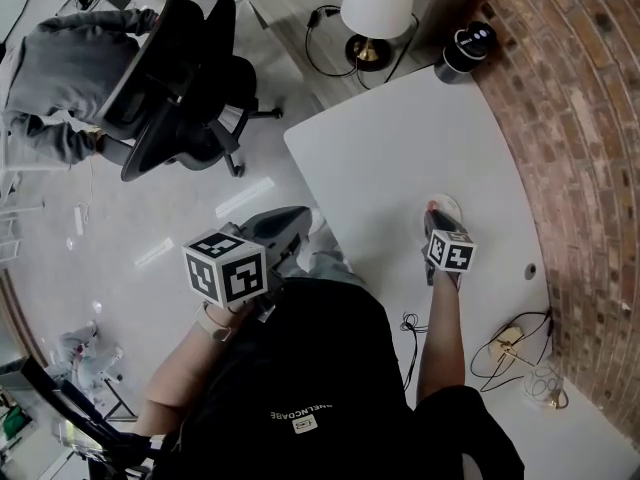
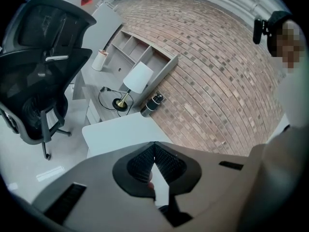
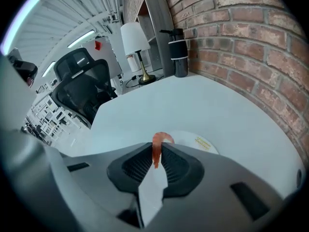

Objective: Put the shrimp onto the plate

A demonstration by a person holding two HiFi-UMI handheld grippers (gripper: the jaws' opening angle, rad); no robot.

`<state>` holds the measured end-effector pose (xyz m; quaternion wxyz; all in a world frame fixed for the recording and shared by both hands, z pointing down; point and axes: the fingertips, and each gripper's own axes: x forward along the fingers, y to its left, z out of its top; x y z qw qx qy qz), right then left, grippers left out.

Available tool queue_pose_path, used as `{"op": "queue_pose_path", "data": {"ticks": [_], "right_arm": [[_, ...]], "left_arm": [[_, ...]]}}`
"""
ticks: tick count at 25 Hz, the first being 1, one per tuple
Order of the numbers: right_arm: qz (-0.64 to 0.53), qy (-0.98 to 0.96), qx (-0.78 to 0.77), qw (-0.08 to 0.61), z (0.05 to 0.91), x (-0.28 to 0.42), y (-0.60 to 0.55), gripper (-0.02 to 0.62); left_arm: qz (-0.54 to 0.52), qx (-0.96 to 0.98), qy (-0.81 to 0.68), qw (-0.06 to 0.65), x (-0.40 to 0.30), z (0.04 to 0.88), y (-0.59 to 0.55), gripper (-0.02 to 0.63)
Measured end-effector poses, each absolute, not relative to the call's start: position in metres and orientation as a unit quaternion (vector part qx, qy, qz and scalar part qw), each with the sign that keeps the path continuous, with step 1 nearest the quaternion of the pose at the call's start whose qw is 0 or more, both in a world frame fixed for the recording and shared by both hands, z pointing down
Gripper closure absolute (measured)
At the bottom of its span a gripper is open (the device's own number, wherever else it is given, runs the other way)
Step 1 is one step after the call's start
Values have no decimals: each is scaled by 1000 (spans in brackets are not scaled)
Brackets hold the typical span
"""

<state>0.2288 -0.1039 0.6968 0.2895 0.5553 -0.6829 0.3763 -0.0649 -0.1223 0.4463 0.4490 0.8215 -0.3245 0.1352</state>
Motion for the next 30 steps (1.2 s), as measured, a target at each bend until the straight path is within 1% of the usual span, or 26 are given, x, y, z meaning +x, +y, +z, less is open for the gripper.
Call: {"op": "queue_pose_path", "data": {"ticks": [8, 30], "right_arm": [[388, -675, 549, 306, 713, 233, -101, 537], [398, -667, 542, 320, 724, 234, -97, 537]], "left_arm": [[134, 818, -333, 450, -65, 448, -121, 603], [135, 817, -335, 450, -66, 449, -119, 603]]}}
